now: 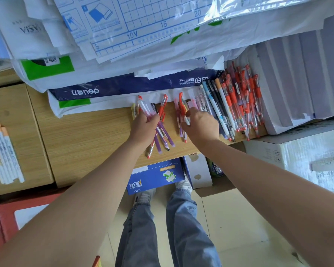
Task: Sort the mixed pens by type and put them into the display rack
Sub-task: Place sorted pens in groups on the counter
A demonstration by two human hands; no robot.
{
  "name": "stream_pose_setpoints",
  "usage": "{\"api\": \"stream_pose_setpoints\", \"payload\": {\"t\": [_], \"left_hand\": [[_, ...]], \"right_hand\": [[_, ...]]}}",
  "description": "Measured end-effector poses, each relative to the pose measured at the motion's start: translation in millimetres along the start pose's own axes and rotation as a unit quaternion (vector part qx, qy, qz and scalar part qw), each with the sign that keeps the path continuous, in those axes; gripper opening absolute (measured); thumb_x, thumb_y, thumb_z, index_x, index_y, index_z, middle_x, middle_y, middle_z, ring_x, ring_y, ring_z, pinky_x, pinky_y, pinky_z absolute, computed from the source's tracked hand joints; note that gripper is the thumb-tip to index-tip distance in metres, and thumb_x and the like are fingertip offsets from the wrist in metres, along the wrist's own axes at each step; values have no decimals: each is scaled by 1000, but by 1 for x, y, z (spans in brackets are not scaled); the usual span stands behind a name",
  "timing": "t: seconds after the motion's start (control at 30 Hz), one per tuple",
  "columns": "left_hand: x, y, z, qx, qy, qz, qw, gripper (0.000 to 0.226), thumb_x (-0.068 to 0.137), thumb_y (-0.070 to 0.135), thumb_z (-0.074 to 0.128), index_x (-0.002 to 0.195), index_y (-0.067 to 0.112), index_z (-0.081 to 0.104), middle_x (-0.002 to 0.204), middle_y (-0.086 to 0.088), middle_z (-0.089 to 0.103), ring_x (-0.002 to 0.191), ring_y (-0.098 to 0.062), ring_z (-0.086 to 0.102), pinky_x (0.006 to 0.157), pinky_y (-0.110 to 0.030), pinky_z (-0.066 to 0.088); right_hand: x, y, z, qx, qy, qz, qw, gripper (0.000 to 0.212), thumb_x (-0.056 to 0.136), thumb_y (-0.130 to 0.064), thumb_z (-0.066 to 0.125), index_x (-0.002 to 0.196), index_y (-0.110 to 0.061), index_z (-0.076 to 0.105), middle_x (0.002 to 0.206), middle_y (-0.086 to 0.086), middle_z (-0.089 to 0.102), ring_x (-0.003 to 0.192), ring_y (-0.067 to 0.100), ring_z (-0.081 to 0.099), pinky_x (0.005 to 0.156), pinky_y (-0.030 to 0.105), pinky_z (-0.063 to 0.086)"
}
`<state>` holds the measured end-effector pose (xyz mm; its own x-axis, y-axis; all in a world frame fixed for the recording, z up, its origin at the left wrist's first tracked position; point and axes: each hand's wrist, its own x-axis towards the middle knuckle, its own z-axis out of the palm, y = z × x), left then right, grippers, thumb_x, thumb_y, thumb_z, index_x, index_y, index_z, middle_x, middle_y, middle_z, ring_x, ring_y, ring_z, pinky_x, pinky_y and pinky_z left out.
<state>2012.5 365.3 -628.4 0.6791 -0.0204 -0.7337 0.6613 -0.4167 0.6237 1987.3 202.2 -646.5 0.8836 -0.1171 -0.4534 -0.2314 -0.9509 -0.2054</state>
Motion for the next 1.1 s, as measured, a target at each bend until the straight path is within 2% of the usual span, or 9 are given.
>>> {"api": "stream_pose_setpoints", "payload": {"t": [0.13,0.23,0.4,0.53,0.63,0.73,0.83,0.97,1.1], "left_hand": [[-3,-6,-5,-3,-9,0,1000,19,99,22,44,97,6,53,86,-14,62,73,-22,62,60,-21,45],[-5,-11,-10,9,-5,5,1000,18,100,21,43,92,8,51,76,-6,55,67,-14,55,59,-20,41],[-6,-17,-14,0,-8,-4,1000,19,100,22,43,91,7,50,79,-11,51,72,-21,52,63,-27,40],[-9,-17,-17,-29,-7,-8,1000,19,101,20,42,98,5,52,85,-15,58,76,-23,59,68,-28,43],[-12,-19,-20,-49,10,-20,999,16,101,22,42,102,7,50,75,-2,50,68,-12,52,64,-23,39],[-15,-21,-25,-104,21,-48,993,18,100,28,46,100,11,51,82,-4,53,80,-18,57,79,-34,45],[-25,-19,-34,-159,29,-69,984,15,99,28,47,100,14,52,91,-8,58,88,-22,60,83,-39,46],[-45,-21,-54,-228,44,-43,972,12,100,20,46,92,14,53,87,-9,60,78,-20,59,74,-33,49],[-63,-36,-83,-267,75,-25,961,19,100,20,46,85,14,55,76,-4,60,70,-19,58,71,-34,48]], "right_hand": [[6,-12,2,-29,0,-6,1000,42,91,-42,60,111,-9,43,77,4,51,69,24,54,58,32,43],[8,-16,9,-23,8,-37,999,33,94,-34,57,112,-9,46,75,4,52,68,23,54,57,30,38],[9,-20,21,11,4,-30,999,31,92,-43,57,93,-12,60,73,6,64,63,24,59,55,29,45],[8,-22,20,153,-4,6,988,25,86,-38,58,77,-15,60,65,5,63,56,23,60,54,31,52],[-1,-26,11,240,-56,-31,969,14,86,-23,57,78,-11,58,64,5,61,53,16,51,52,26,44],[-10,-38,-2,332,-138,-50,932,12,89,-13,50,84,-5,58,66,0,60,62,19,56,64,30,49],[-18,-57,-13,350,-201,-62,913,14,95,-10,45,89,-16,56,71,-2,58,61,11,52,54,10,40],[-30,-87,-16,339,-246,-97,903,15,101,-17,39,107,-16,52,75,-2,55,63,10,49,57,22,37],[-48,-124,-14,337,-298,-133,883,31,101,-32,42,123,-10,48,96,11,65,85,24,62,77,37,49]]}}
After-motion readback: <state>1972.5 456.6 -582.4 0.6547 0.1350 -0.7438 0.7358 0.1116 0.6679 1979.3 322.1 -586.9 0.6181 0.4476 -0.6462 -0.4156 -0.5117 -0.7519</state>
